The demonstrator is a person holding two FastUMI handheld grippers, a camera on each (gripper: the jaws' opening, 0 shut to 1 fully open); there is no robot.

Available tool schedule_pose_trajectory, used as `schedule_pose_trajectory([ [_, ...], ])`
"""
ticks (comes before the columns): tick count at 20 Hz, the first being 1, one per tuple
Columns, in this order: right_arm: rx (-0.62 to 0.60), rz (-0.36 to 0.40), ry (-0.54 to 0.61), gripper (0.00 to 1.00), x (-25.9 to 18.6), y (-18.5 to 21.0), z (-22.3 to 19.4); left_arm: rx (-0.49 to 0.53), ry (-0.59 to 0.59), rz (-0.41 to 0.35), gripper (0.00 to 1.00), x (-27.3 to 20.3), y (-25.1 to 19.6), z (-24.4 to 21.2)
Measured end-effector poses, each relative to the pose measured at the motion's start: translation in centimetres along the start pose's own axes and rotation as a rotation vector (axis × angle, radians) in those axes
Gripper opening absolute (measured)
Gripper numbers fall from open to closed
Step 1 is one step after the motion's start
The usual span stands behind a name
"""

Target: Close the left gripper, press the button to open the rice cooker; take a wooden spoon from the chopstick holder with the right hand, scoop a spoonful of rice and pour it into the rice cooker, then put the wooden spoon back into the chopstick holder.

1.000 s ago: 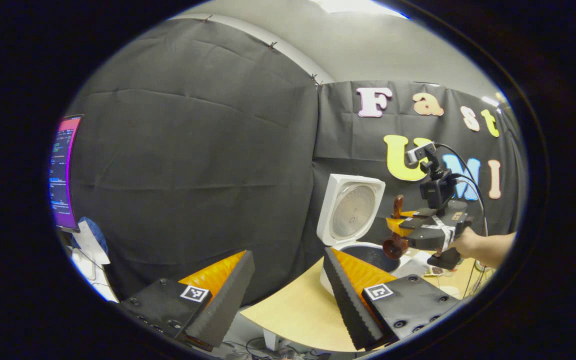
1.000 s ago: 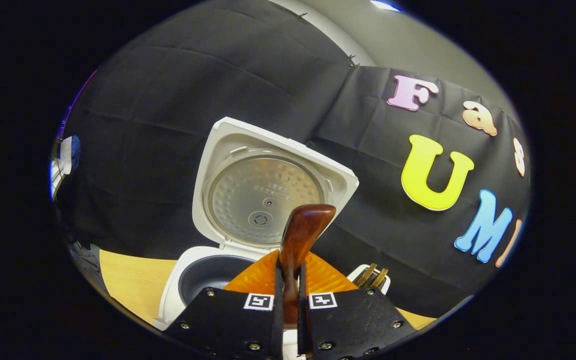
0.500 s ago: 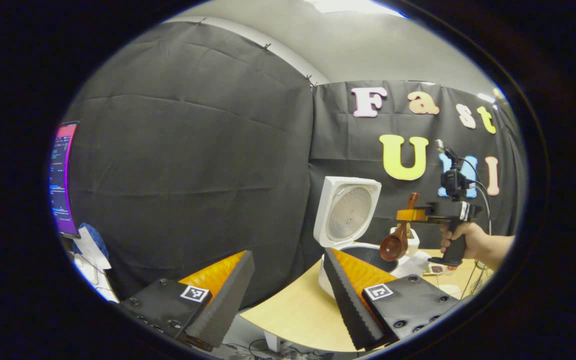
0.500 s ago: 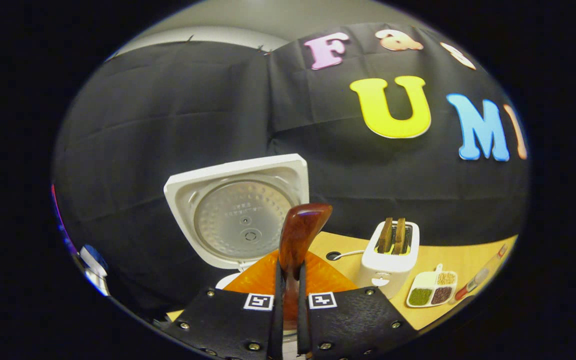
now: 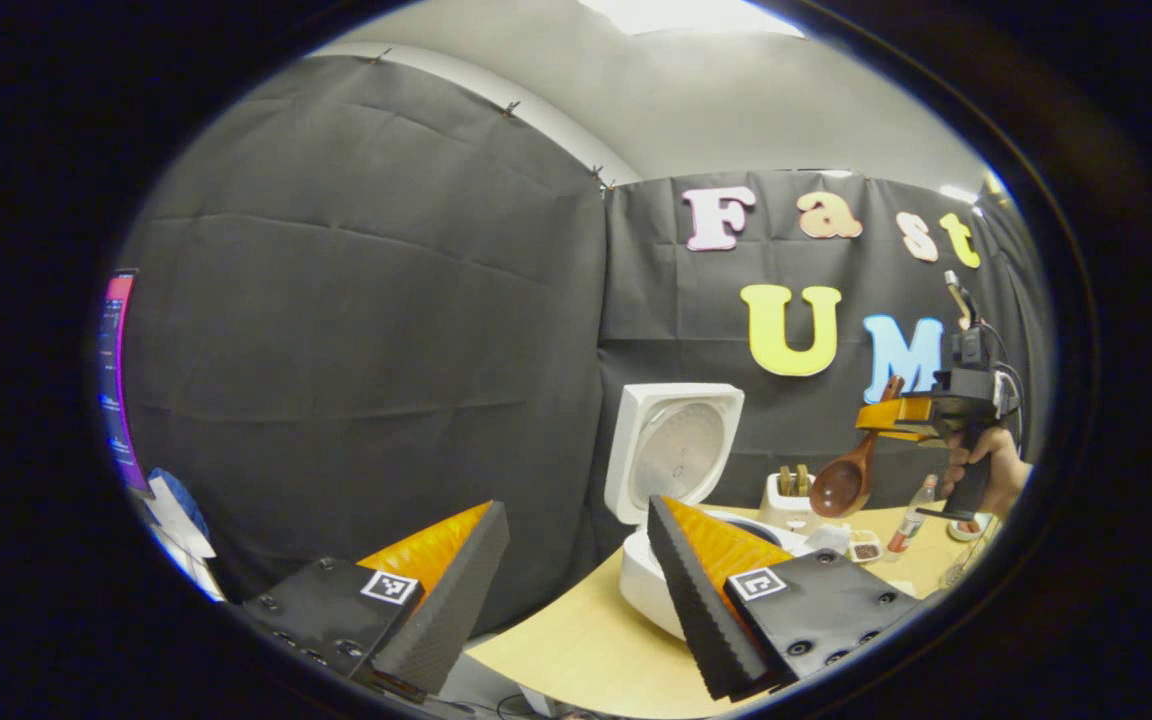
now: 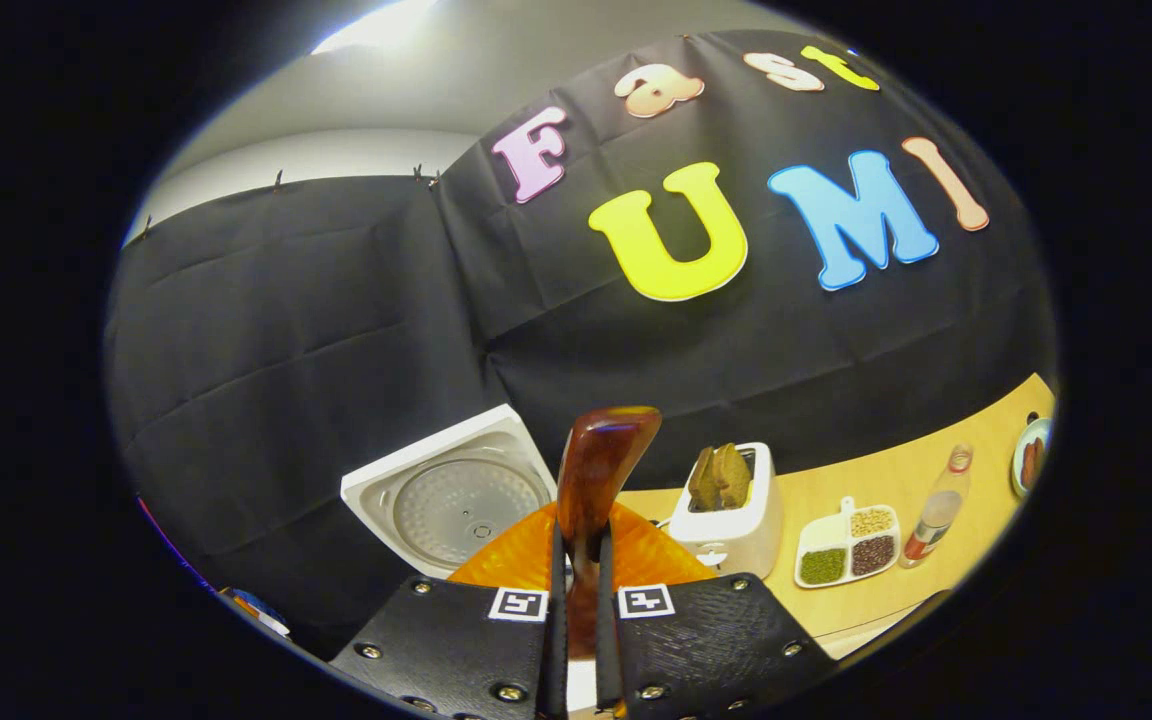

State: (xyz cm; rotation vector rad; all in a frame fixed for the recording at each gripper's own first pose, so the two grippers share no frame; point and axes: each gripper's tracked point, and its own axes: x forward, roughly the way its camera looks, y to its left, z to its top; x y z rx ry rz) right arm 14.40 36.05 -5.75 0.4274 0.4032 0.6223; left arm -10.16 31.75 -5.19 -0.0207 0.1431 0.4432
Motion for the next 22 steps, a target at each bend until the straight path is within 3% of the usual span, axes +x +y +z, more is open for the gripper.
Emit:
schedule_pose_trajectory([
  [11, 0.011, -0.180, -0.125, 0.11, -10.5, -11.1, 6.9, -0.037, -0.056, -0.155, 0.97, 0.4, -10.3, 3.4],
  [22, 0.032, -0.368, -0.170, 0.11, -19.8, -22.1, 7.3, -0.048, -0.068, -0.247, 0.97, -0.4, -18.8, 4.5],
])
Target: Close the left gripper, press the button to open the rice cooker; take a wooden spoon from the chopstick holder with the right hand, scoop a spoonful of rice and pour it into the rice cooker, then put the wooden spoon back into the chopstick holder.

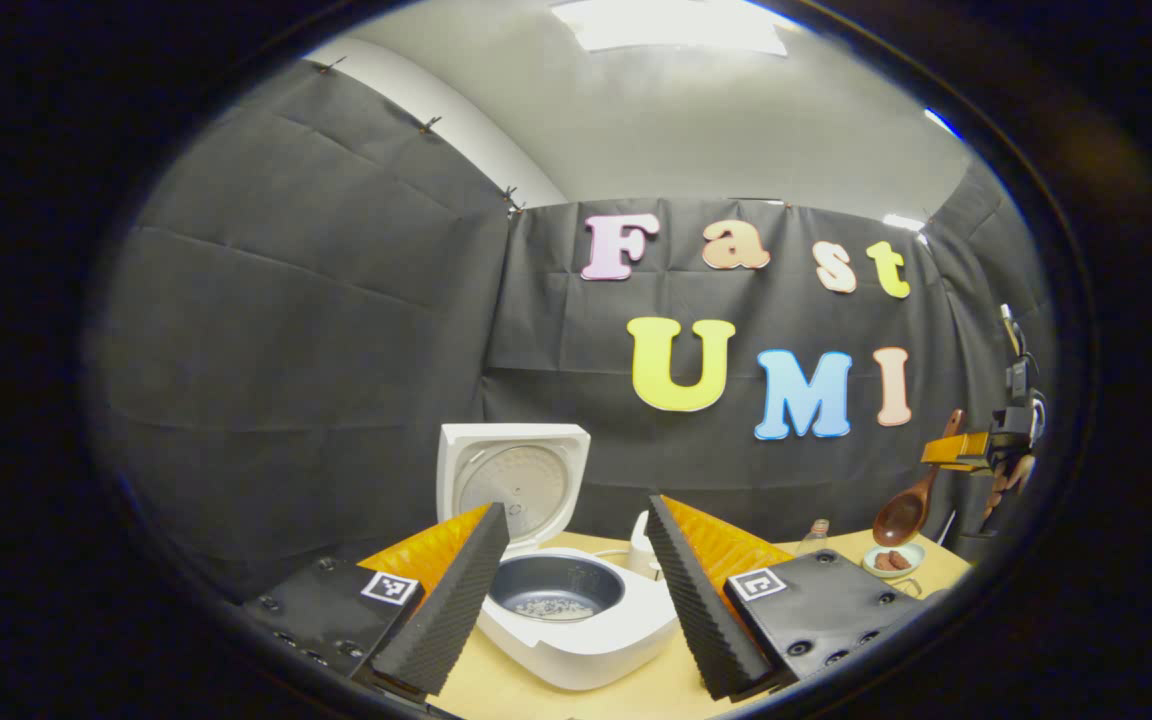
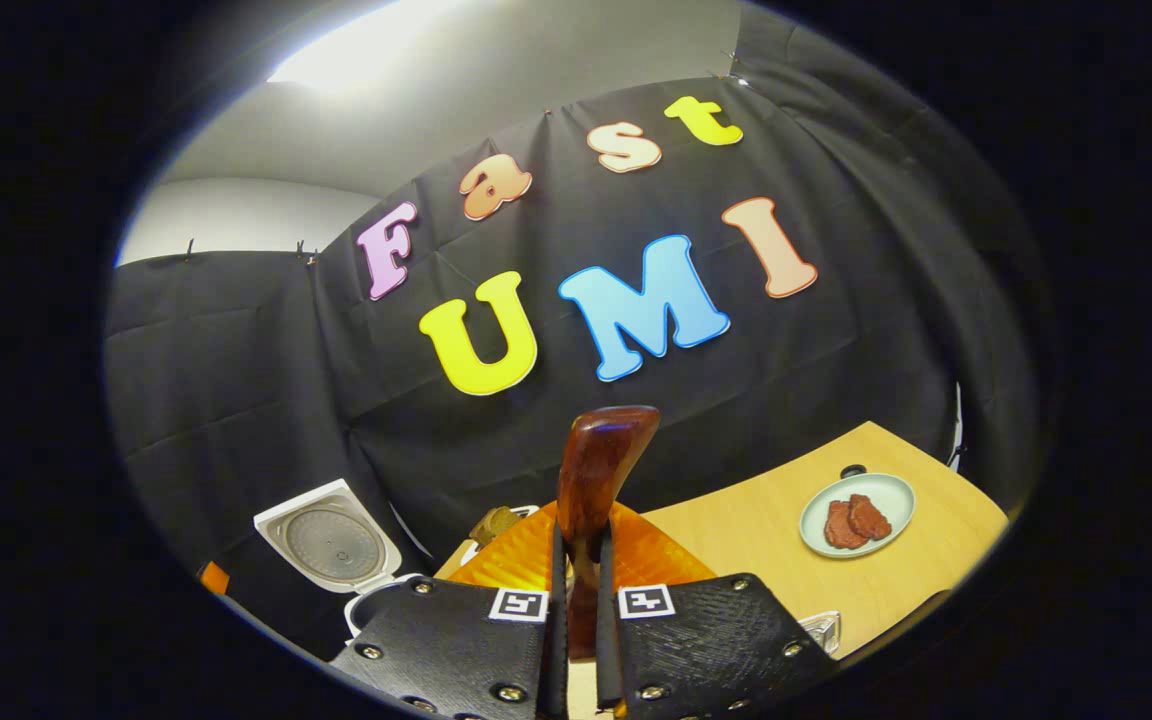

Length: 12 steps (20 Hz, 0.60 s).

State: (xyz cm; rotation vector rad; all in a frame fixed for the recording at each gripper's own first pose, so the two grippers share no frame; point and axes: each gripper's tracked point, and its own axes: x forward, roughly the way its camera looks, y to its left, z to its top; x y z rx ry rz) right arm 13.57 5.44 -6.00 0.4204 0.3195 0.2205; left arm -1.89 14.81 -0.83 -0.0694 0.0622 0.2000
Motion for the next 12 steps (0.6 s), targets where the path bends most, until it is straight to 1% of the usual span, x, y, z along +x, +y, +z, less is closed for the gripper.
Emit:
schedule_pose_trajectory([
  [2, -0.005, -0.034, -0.002, 0.11, -0.6, -2.4, -0.1, 0.007, -0.005, -0.020, 0.97, 0.3, -1.6, 0.3],
  [5, 0.021, -0.079, 0.000, 0.11, -1.5, -5.6, -0.5, 0.013, -0.006, -0.048, 0.96, 0.1, -3.8, 0.5],
  [6, 0.026, -0.095, 0.005, 0.11, -1.9, -6.7, -0.8, 0.018, -0.004, -0.057, 0.94, 0.0, -4.6, 0.4],
  [7, 0.027, -0.112, 0.007, 0.11, -1.9, -7.7, -1.1, 0.025, -0.004, -0.063, 0.96, 0.1, -5.1, 0.4],
  [11, 0.026, -0.160, 0.035, 0.11, -2.6, -11.0, -2.9, 0.042, -0.007, -0.079, 0.96, 0.0, -6.9, 0.6],
  [12, 0.024, -0.171, 0.043, 0.11, -2.6, -11.7, -3.5, 0.045, -0.007, -0.083, 0.94, 0.0, -7.3, 0.7],
])
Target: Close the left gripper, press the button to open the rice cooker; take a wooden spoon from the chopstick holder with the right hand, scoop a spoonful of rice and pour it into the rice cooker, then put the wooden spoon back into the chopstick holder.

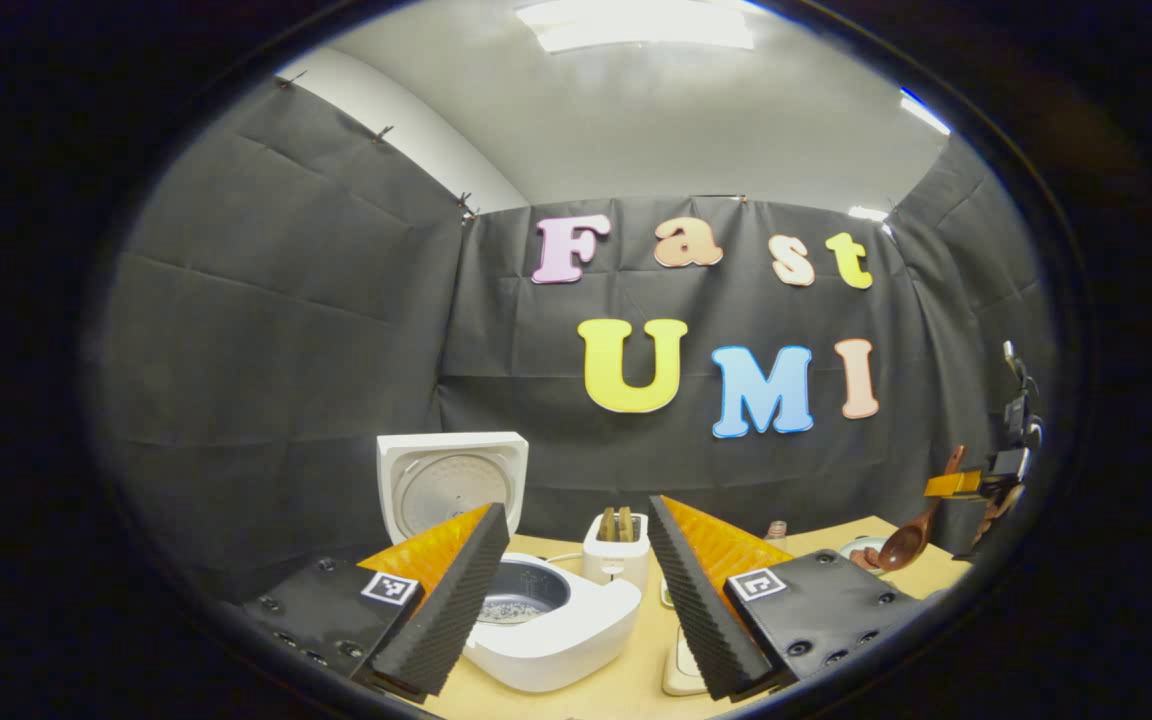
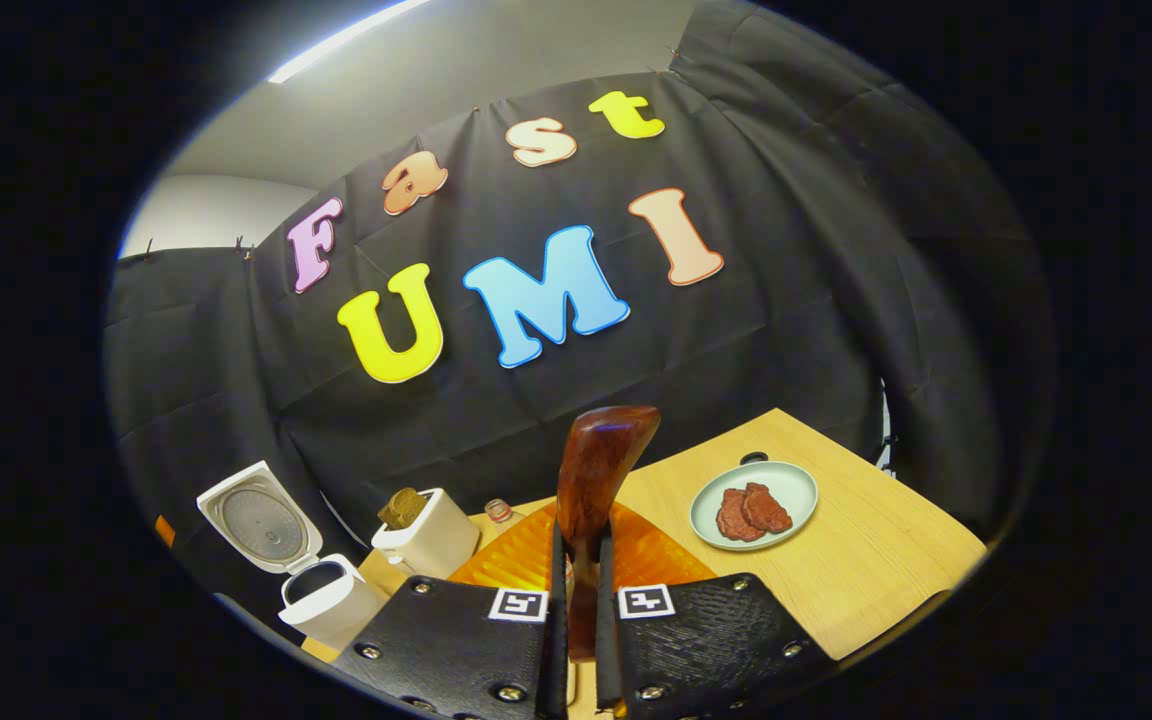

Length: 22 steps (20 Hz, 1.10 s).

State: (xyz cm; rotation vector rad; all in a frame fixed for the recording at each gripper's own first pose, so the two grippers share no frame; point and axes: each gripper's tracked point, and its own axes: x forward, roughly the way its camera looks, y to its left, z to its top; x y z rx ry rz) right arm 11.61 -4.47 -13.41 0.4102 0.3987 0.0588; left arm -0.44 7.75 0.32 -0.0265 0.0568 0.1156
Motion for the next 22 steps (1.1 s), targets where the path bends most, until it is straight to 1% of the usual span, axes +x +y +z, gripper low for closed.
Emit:
schedule_pose_trajectory([
  [1, -0.005, -0.011, 0.009, 0.11, 0.2, -0.7, -0.7, 0.007, 0.000, -0.002, 0.97, 0.0, -0.3, 0.0],
  [3, -0.018, -0.037, 0.033, 0.11, 0.4, -2.2, -2.4, 0.021, 0.002, -0.002, 0.97, -0.1, -0.6, 0.1],
  [4, -0.024, -0.047, 0.046, 0.11, 0.6, -2.7, -3.2, 0.025, 0.004, -0.001, 0.99, -0.3, -0.7, 0.1],
  [5, -0.028, -0.055, 0.063, 0.11, 0.7, -3.2, -4.2, 0.029, 0.007, 0.002, 0.96, -0.3, -0.7, 0.0],
  [6, -0.029, -0.061, 0.081, 0.11, 0.9, -3.6, -5.2, 0.033, 0.010, 0.005, 0.99, -0.4, -0.7, -0.1],
  [9, -0.031, -0.082, 0.124, 0.11, 1.3, -4.6, -7.7, 0.049, 0.012, 0.013, 0.99, -0.8, -0.8, 0.0],
  [10, -0.033, -0.087, 0.133, 0.11, 1.4, -4.8, -8.2, 0.053, 0.011, 0.014, 0.96, -0.9, -0.8, 0.0],
  [15, -0.036, -0.109, 0.170, 0.11, 1.9, -5.8, -10.4, 0.066, 0.008, 0.028, 0.96, -1.2, -0.4, 0.0],
  [16, -0.034, -0.114, 0.179, 0.12, 2.0, -6.0, -10.7, 0.067, 0.008, 0.030, 0.99, -1.4, -0.3, 0.0],
  [18, -0.020, -0.115, 0.206, 0.12, 2.2, -6.4, -11.6, 0.064, 0.008, 0.033, 0.99, -1.4, -0.1, -0.1],
  [19, -0.013, -0.115, 0.222, 0.13, 2.0, -6.4, -12.2, 0.061, 0.008, 0.036, 0.99, -1.4, 0.2, -0.3],
  [20, -0.010, -0.116, 0.233, 0.14, 1.7, -6.4, -12.6, 0.055, 0.008, 0.038, 0.96, -1.3, 0.4, -0.3],
  [22, -0.019, -0.117, 0.226, 0.17, 1.4, -6.5, -12.5, 0.039, 0.009, 0.041, 0.96, -1.1, 0.6, -0.6],
])
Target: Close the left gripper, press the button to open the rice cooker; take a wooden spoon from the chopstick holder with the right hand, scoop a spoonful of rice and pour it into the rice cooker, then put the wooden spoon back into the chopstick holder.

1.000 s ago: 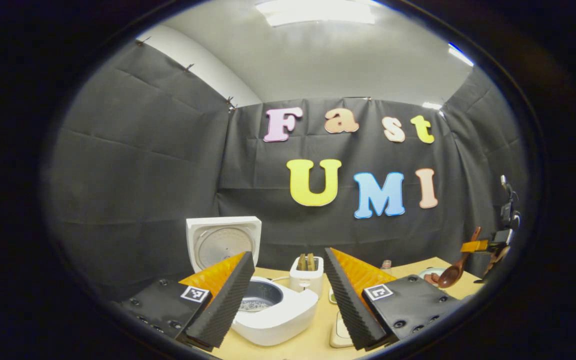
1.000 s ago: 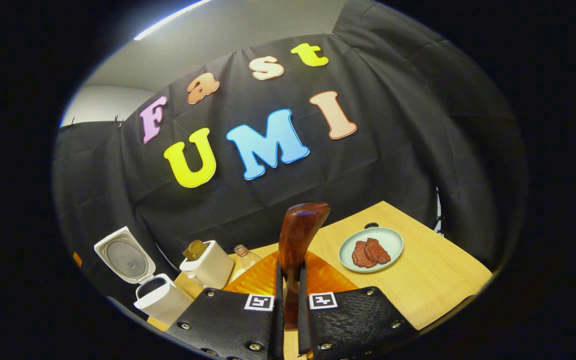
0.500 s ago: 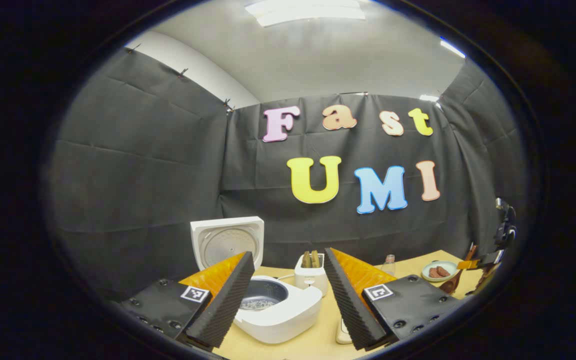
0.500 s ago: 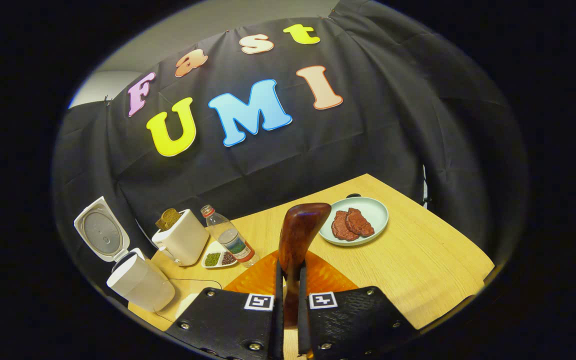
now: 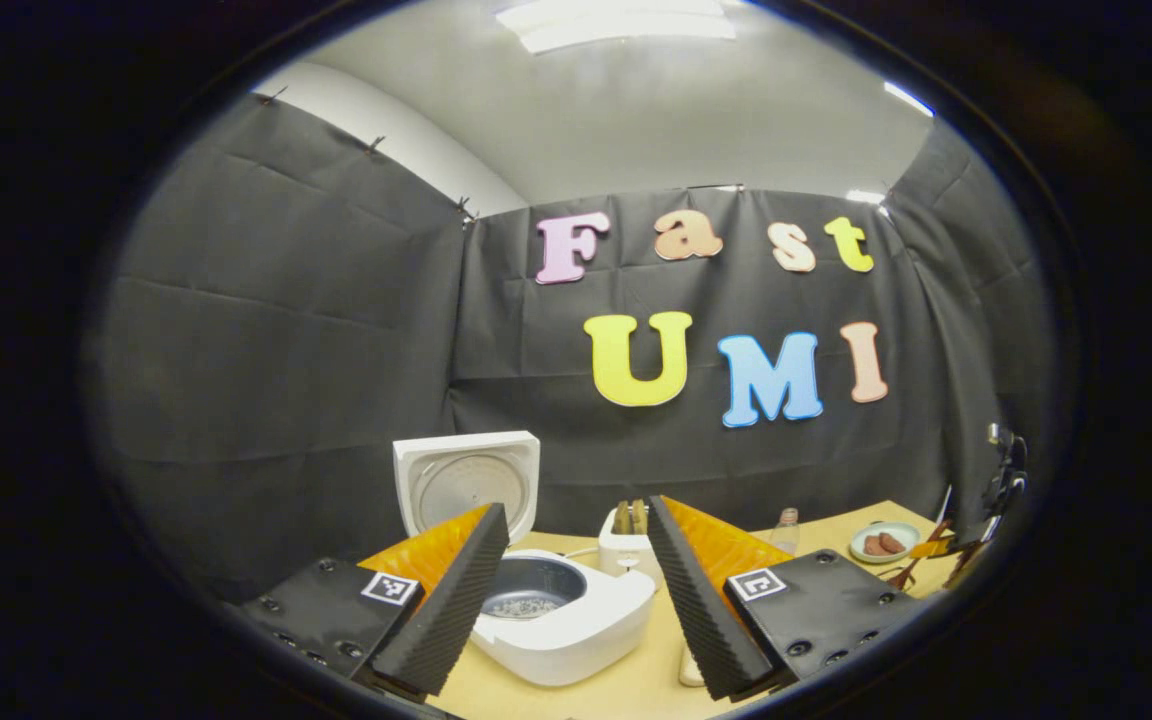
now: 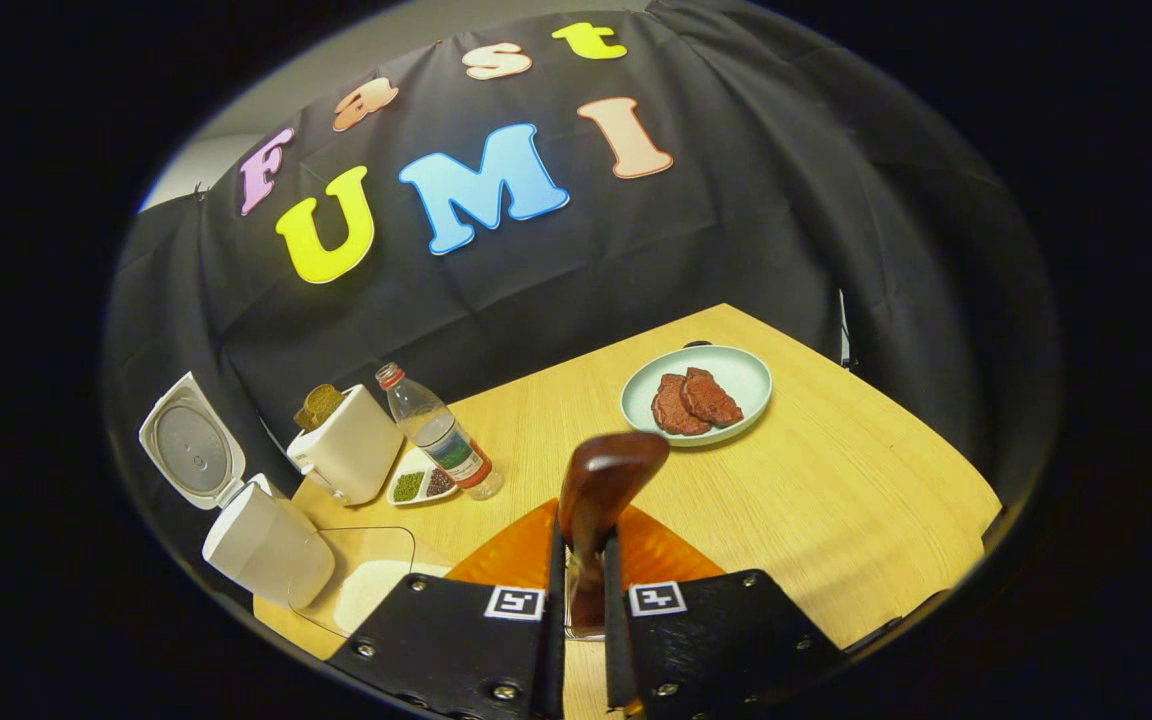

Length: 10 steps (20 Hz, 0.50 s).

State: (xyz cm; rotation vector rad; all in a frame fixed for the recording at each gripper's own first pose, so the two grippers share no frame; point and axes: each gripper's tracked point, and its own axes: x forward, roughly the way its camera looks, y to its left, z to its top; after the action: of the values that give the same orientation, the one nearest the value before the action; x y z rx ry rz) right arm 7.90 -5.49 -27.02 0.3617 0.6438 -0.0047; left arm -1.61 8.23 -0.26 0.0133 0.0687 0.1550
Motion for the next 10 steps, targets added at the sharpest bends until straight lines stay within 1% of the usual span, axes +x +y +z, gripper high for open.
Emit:
schedule_pose_trajectory([
  [1, -0.004, 0.002, -0.014, 0.20, -0.7, 0.2, 0.4, -0.006, 0.002, -0.001, 0.96, 0.1, 0.1, -0.2],
  [2, -0.012, 0.000, -0.024, 0.25, -1.0, 0.2, 0.8, -0.011, 0.005, 0.001, 0.96, 0.3, 0.3, -0.4],
  [3, -0.026, -0.005, -0.039, 0.46, -1.6, 0.3, 1.2, -0.015, 0.006, 0.000, 0.96, 0.5, 0.5, -0.6],
  [4, -0.048, -0.014, -0.056, 0.53, -2.0, 0.3, 1.8, -0.018, 0.005, -0.001, 0.96, 0.8, 0.6, -0.6],
  [5, -0.074, -0.036, -0.079, 0.75, -2.6, 0.0, 2.5, -0.022, 0.005, -0.001, 0.99, 1.0, 0.9, -0.8],
  [6, -0.097, -0.048, -0.118, 0.95, -3.3, 0.0, 4.0, -0.027, 0.008, -0.002, 0.96, 1.4, 1.0, -0.9],
  [7, -0.117, -0.065, -0.160, 1.00, -4.3, 0.1, 5.0, -0.032, 0.010, -0.002, 0.99, 1.8, 1.3, -1.0],
  [8, -0.135, -0.071, -0.200, 0.98, -5.2, 0.4, 6.5, -0.036, 0.012, -0.004, 0.96, 2.2, 1.5, -1.1],
  [10, -0.171, -0.065, -0.263, 0.98, -7.1, 1.7, 8.6, -0.036, 0.009, -0.006, 0.96, 3.2, 1.9, -1.0],
])
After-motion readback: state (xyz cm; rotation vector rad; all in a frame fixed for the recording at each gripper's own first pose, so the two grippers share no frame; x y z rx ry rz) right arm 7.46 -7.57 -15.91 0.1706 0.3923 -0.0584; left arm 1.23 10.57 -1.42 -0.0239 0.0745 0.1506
